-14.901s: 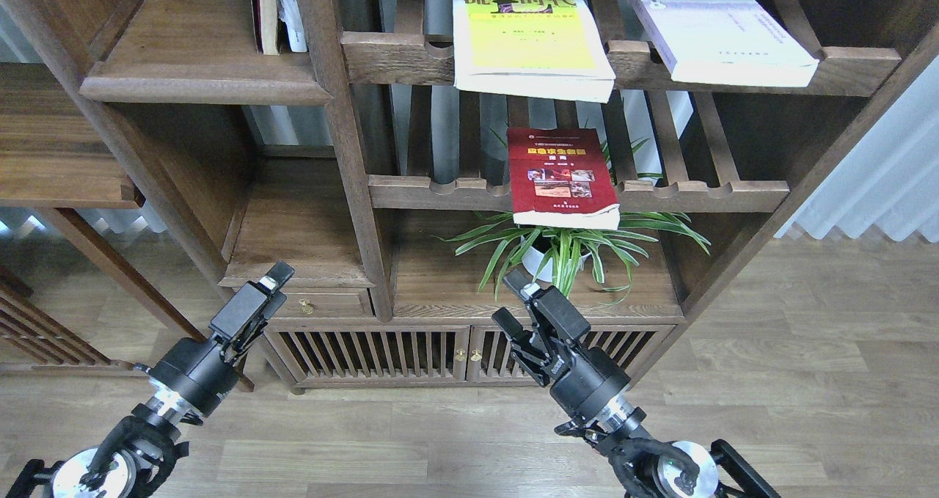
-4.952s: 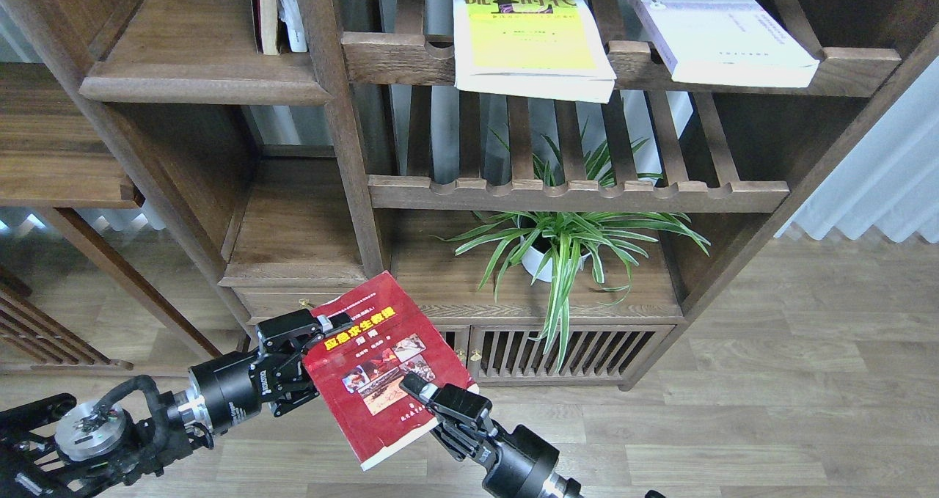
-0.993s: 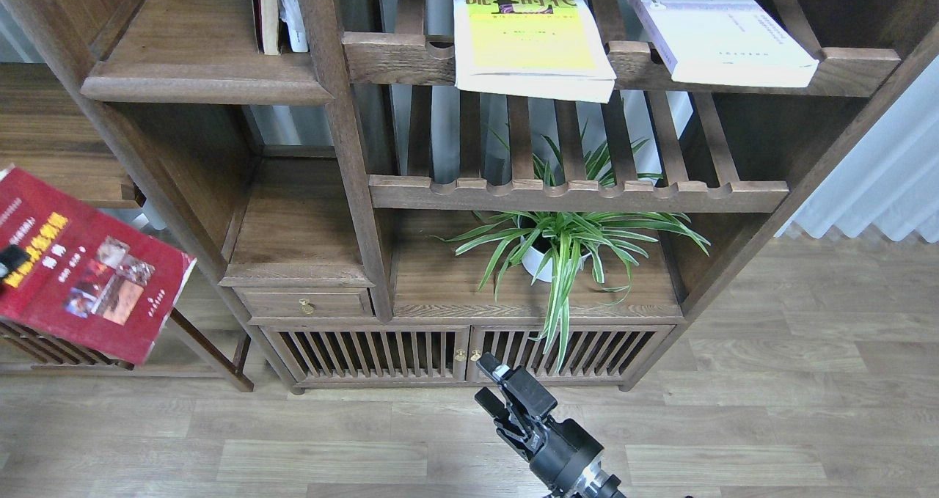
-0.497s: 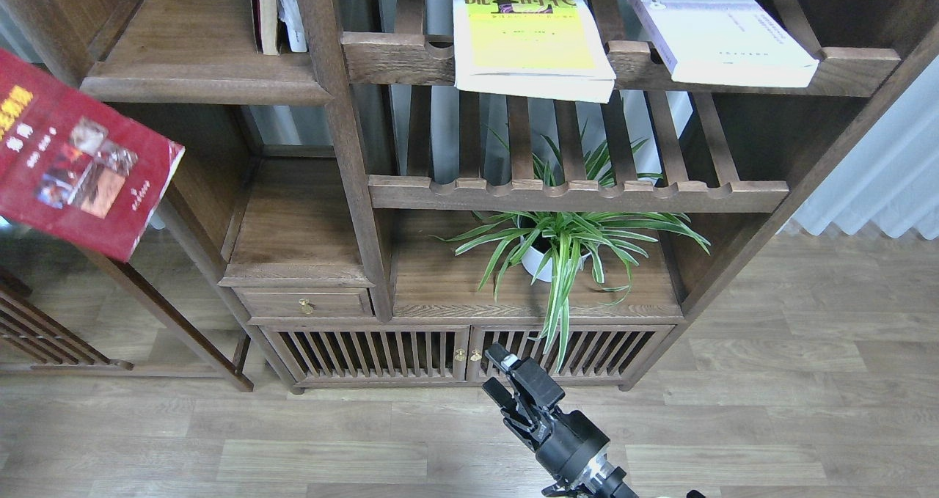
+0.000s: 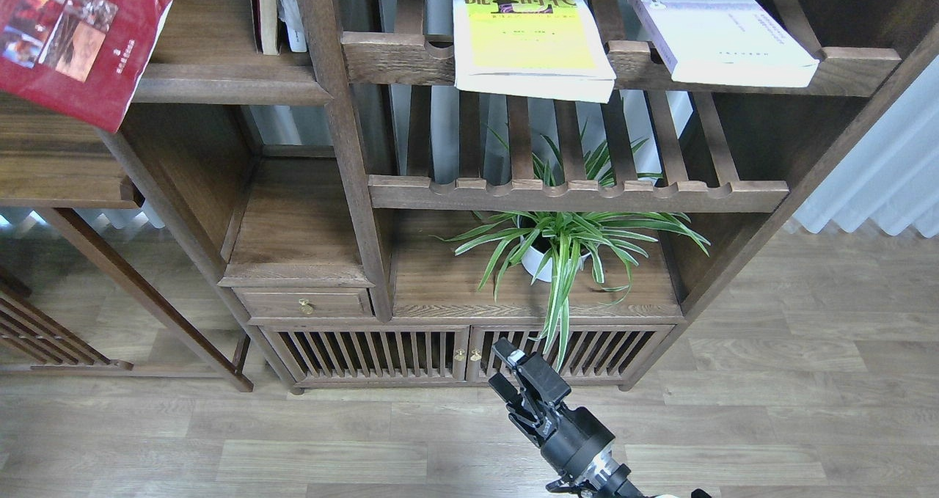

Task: Organize books on shelf
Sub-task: 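Release with the right gripper and lift the red book up with the left gripper, then insert the red book upright into the upper shelf with the left gripper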

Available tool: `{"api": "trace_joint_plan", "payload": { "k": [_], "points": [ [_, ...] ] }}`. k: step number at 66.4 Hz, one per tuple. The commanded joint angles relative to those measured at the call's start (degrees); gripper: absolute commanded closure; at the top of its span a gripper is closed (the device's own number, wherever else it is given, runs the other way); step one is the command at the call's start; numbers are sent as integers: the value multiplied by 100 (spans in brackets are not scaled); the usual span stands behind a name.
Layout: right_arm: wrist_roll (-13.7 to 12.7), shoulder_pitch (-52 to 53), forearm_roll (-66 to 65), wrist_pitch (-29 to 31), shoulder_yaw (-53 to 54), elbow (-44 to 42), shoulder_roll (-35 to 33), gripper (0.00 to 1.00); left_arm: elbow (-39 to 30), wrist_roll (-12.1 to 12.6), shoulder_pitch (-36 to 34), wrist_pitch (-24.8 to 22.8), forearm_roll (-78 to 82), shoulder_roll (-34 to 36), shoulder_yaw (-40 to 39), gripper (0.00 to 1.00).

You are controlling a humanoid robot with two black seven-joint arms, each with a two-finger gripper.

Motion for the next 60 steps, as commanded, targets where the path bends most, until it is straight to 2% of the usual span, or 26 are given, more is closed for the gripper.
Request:
{"api": "trace_joint_plan", "payload": {
  "k": [1,2,33,52,60],
  "points": [
    [0,0,0,1,1,10,0,1,221,-1,-395,1,370,-2,195,100],
    [0,0,0,1,10,19,0,1,326,-1,-622,1,553,-10,351,100],
    [-9,35,0,1,-16,37,0,1,1320,-1,-2645,1,1425,-19,1636,100],
    [-9,44,0,1,-25,45,0,1,2364,-1,-4094,1,1653,-124,2742,100],
    [-9,44,0,1,-34,45,0,1,2665,-1,-4289,1,1970,-344,2823,100]
  ]
}}
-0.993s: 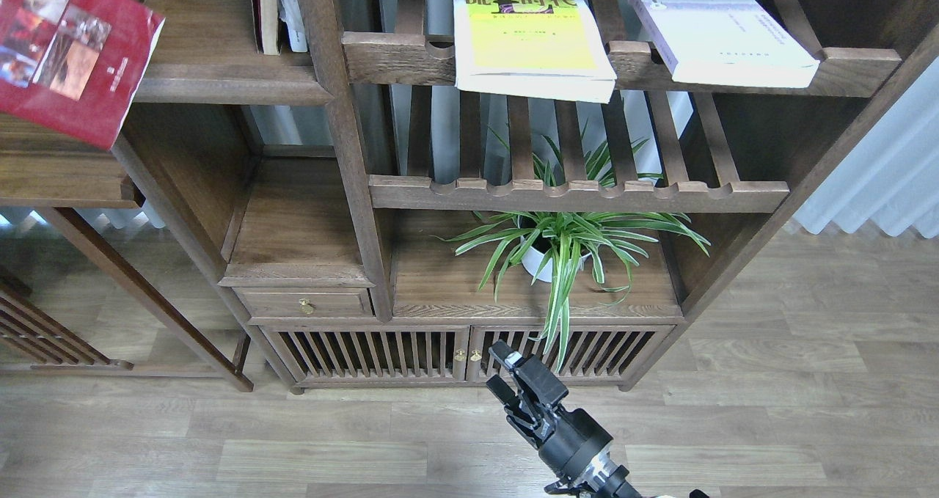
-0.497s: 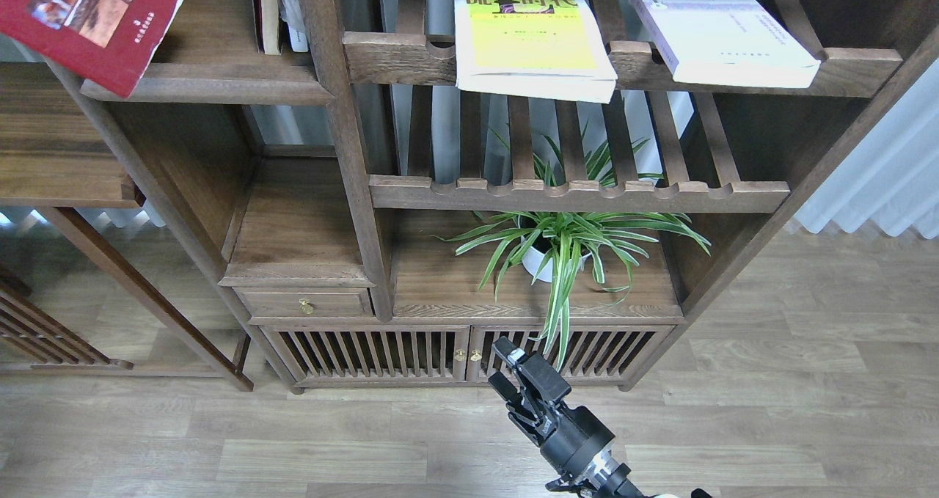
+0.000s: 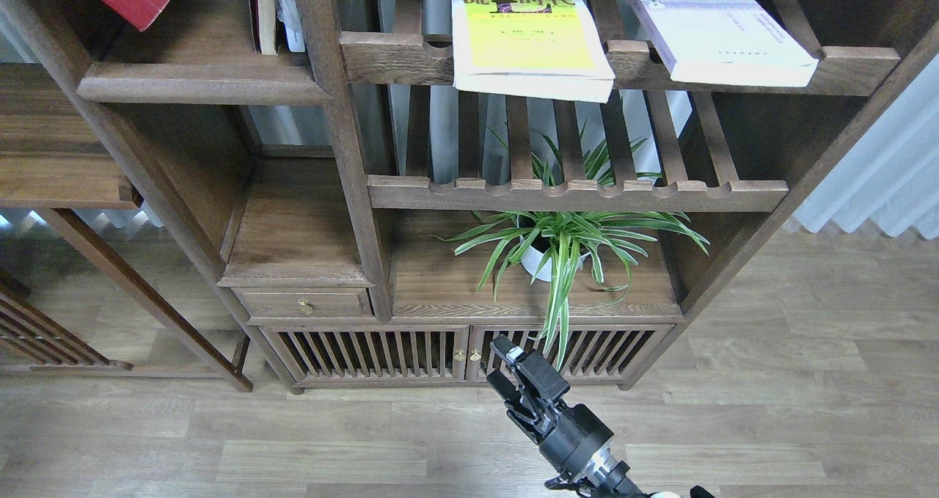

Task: Organize books on shelf
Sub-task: 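Insert the red book upright into the upper shelf with the left gripper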

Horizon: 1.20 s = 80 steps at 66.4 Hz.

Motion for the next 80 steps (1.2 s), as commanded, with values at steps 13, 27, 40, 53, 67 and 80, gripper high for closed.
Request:
{"api": "trace_joint_plan", "payload": {
  "k": [13,27,40,53,67,80],
  "points": [
    [0,9,0,0,-26,8,0,1,731,1,-516,1,632,-491,362,100],
    [0,9,0,0,-35,17,0,1,1452,1,-1236,1,1001,-754,740,100],
    [0,18,0,0,-53,17,0,1,1891,1,-1597,1,1107,-1062,1074,100],
    [0,18,0,0,-53,17,0,1,2181,1,-1667,1,1274,-1299,1232,100],
    [0,18,0,0,-44,43,0,1,2392,1,-1711,1,1318,-1431,1320,100],
    [0,18,0,0,-44,61,0,1,2480,1,-1711,1,1318,-1440,1408,100]
  ]
}}
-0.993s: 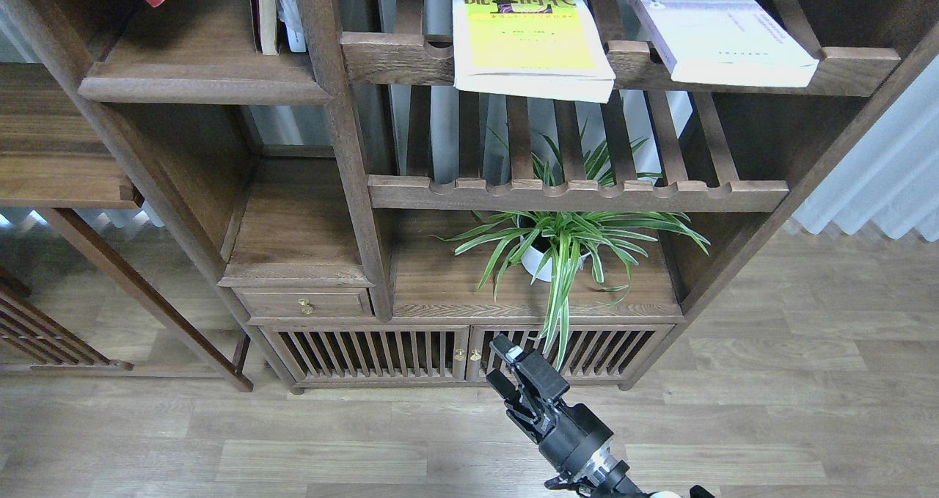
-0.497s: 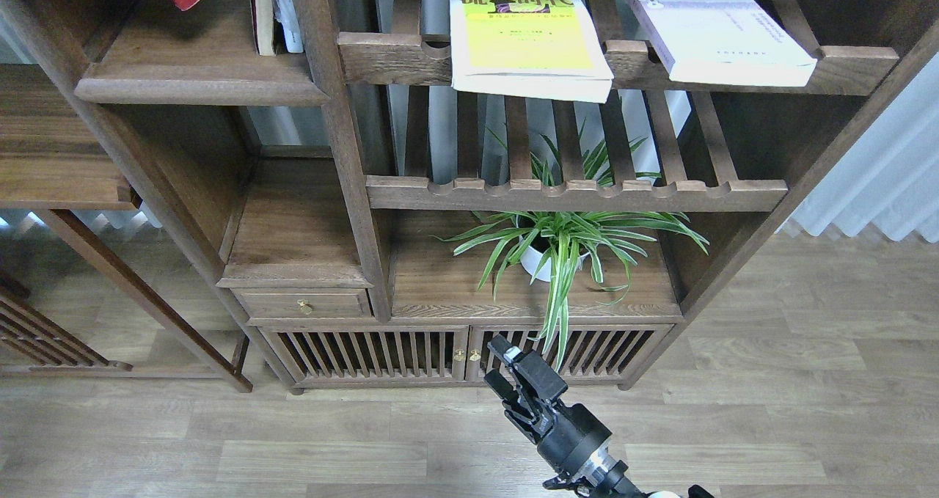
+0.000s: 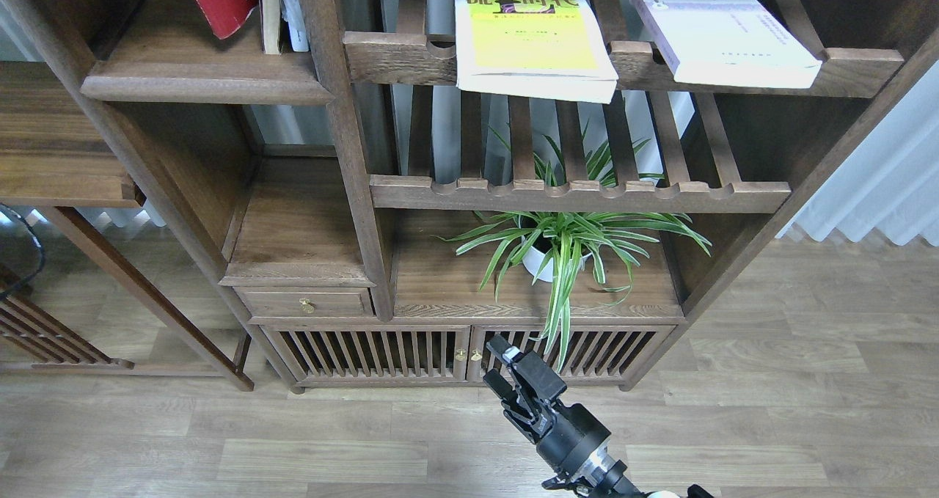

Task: Organize books on shelf
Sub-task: 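Insert the red book upright into the upper shelf with the left gripper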

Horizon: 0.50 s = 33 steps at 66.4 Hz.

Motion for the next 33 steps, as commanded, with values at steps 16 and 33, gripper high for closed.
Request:
{"api": "trace_joint_plan", "payload": {
  "k": [16,33],
  "points": [
    [0,0,0,-1,-7,5,0,1,101,1,-2,0,1,-48,55,100],
    [0,0,0,-1,2,5,0,1,101,1,-2,0,1,-83,55,100]
  ]
}}
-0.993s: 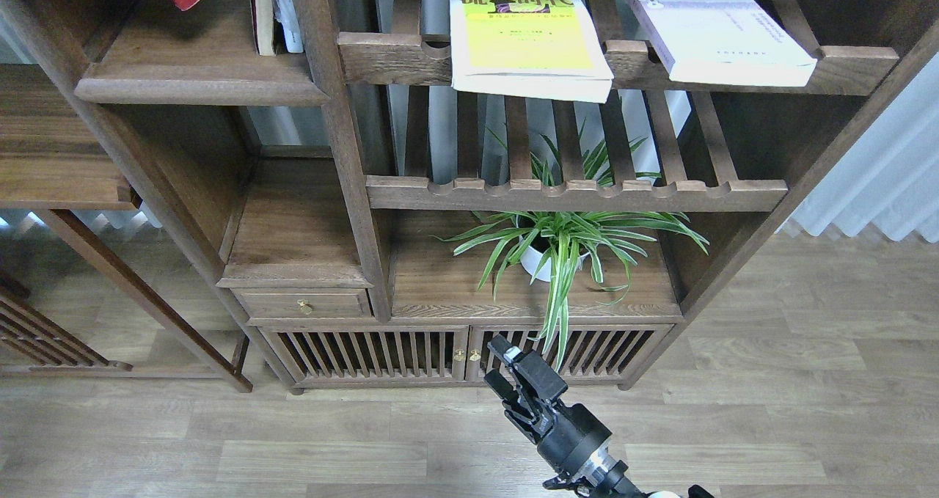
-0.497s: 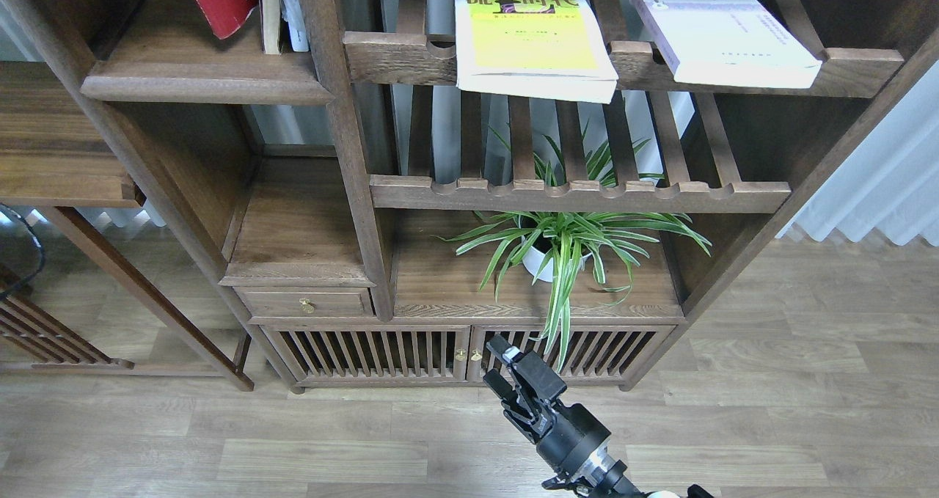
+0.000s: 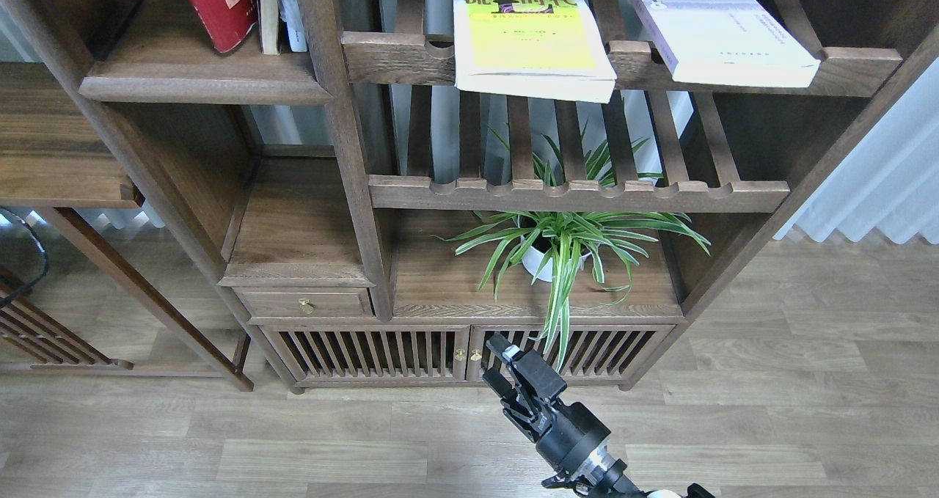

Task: Organize books on shelf
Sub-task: 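Insert the red book upright into the upper shelf with the left gripper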

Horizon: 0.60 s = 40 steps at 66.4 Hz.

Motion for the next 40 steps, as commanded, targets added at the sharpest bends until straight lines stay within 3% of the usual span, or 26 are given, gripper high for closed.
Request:
{"api": "trace_joint_plan", "payload": {
  "k": [1,40],
  "points": [
    [0,0,0,-1,5,0,0,1,0,0,2,0,-7,-13,0,100],
    [0,0,0,-1,-4,0,0,1,44,0,2,0,2,-13,43,100]
  ]
}}
